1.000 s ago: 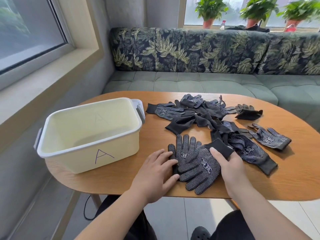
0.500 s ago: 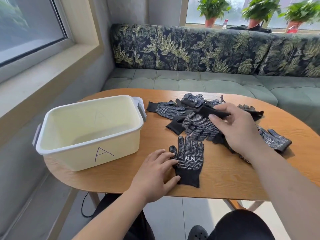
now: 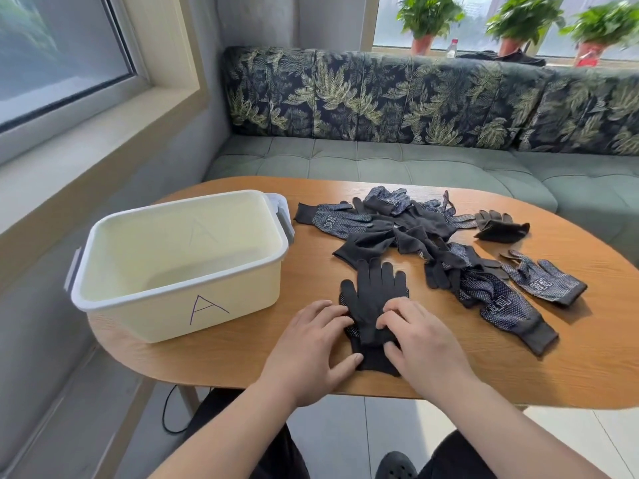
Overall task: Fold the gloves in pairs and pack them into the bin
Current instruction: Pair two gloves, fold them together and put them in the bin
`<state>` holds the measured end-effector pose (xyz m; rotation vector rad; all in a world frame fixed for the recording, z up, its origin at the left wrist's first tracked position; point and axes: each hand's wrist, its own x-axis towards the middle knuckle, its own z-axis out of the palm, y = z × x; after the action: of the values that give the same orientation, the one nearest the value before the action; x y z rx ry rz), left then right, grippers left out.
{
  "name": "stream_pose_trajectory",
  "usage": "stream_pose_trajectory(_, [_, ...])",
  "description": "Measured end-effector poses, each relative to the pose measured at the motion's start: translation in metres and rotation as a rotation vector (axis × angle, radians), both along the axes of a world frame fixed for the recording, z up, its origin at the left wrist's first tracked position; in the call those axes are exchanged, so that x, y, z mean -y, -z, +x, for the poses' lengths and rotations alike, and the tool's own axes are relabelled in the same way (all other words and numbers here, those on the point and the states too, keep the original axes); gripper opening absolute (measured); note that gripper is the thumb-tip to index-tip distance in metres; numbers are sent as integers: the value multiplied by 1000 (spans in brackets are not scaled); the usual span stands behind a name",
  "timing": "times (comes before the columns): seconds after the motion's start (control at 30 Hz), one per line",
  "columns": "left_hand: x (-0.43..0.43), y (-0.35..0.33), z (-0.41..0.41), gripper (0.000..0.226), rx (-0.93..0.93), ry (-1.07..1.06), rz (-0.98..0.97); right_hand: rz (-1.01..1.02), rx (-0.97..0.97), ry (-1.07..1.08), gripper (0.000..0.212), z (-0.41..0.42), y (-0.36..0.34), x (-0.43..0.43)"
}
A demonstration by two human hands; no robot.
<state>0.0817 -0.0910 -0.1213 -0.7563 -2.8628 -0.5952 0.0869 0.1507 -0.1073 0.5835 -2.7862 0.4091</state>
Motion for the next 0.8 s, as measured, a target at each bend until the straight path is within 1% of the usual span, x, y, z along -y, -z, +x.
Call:
stream_pose_trajectory(0.1, [0, 0, 1, 65, -3, 1, 1, 24, -111, 37, 27, 1, -4, 3])
stream_pose_trajectory(0.2, [0, 0, 1, 65, -10, -7, 14, -3, -245, 48, 20, 5, -10, 4])
stream_pose_trajectory(0.3, [0, -2, 1, 72, 7, -21, 1, 2, -380, 28, 13, 14, -14, 3])
stream_pose_trajectory(0.37, [0, -3, 1, 75, 18, -26, 1, 23, -419, 16, 11, 20, -12, 4])
stream_pose_trajectory(0.43, [0, -4, 2, 76, 22, -26, 4, 48, -411, 11, 11, 24, -7, 4])
stream_pose_trajectory(0.57, [0, -8, 5, 73, 28, -34, 57, 73, -323, 10, 15, 29, 5, 4])
stream_pose_trajectory(0.67, [-1, -12, 7, 80, 50, -58, 92, 43, -280, 13, 17, 33, 7, 4])
stream_pose_trajectory(0.8, [0, -12, 7, 86, 51, -61, 90, 22, -254, 21, 12, 41, 10, 5])
